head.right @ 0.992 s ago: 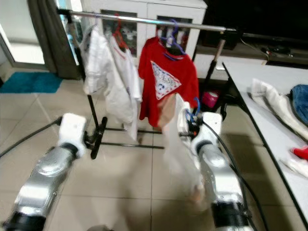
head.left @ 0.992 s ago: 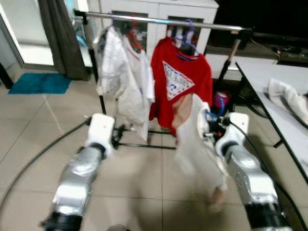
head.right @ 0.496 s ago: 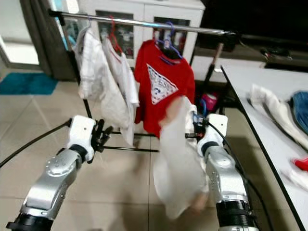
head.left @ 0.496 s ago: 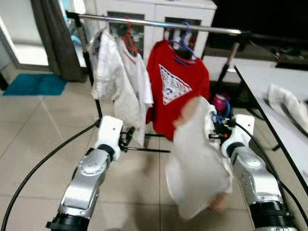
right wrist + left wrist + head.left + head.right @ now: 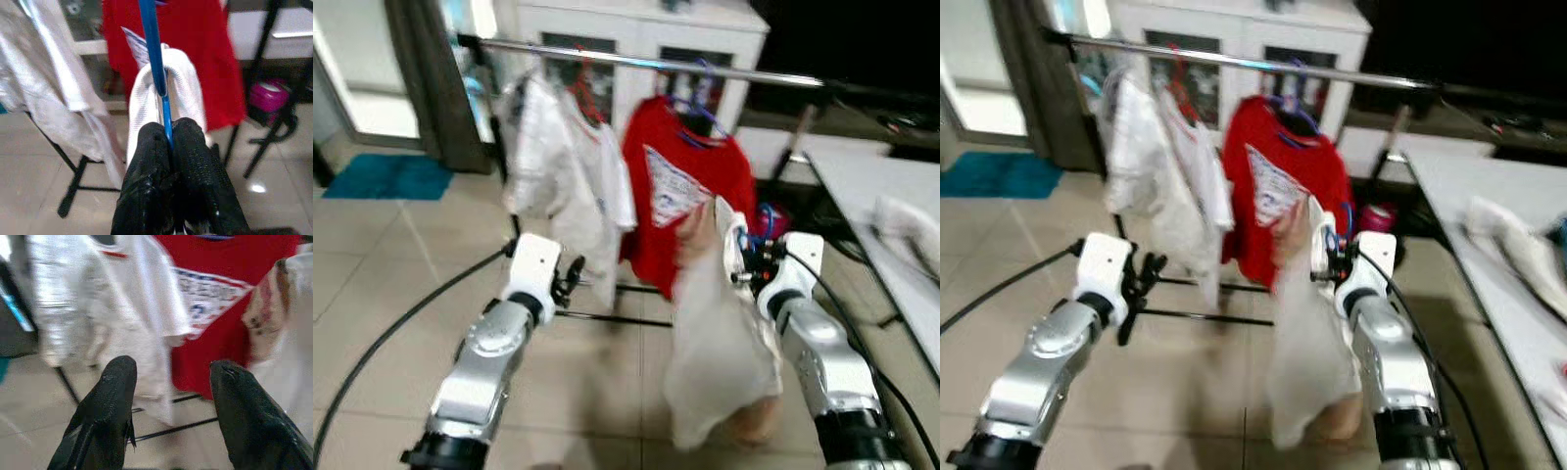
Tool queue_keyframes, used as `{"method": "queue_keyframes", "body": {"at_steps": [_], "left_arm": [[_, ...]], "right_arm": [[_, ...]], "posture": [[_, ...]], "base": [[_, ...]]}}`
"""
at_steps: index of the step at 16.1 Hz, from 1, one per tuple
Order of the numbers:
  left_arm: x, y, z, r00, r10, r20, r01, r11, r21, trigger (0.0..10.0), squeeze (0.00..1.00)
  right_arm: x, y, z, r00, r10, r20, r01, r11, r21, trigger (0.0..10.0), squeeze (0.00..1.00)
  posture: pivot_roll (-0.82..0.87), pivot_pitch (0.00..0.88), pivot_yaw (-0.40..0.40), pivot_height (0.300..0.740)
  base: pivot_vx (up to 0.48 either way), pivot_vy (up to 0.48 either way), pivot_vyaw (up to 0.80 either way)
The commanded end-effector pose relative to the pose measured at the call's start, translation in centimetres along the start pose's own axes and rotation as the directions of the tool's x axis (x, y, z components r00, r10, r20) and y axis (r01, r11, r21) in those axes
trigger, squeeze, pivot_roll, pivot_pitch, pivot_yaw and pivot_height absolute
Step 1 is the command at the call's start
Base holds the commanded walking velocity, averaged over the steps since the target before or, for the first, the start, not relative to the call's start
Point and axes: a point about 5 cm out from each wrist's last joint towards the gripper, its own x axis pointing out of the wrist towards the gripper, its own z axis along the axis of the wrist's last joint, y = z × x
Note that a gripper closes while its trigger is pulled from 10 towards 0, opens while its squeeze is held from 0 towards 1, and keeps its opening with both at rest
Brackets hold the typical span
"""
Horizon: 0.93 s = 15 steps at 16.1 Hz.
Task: Hang hanger
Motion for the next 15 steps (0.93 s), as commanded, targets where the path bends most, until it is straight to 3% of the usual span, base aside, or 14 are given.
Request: {"method": "queue_keyframes", "body": {"at_steps": [1, 15], "left_arm": [[-0.05, 0.22, 0.29, 1.000, 0.010, 0.007, -0.010, 1.000, 0.001, 10.0, 0.00], [-0.02, 0.14, 0.38, 1.000, 0.004, 0.005, -0.004, 1.000, 0.008, 10.0, 0.00]], "right_arm": [[0.22, 0.31, 0.79, 0.999, 0.018, 0.034, -0.018, 1.000, -0.008, 10.0, 0.00], [0.49, 1.21, 1.44, 0.997, 0.053, 0.057, -0.053, 0.999, -0.001, 10.0, 0.00]], "posture": [[0.06, 0.000, -0.071, 0.740], [0.07, 0.000, -0.080, 0.740]], "base": [[0.337, 0.000, 0.00], [0.338, 0.000, 0.00]]}}
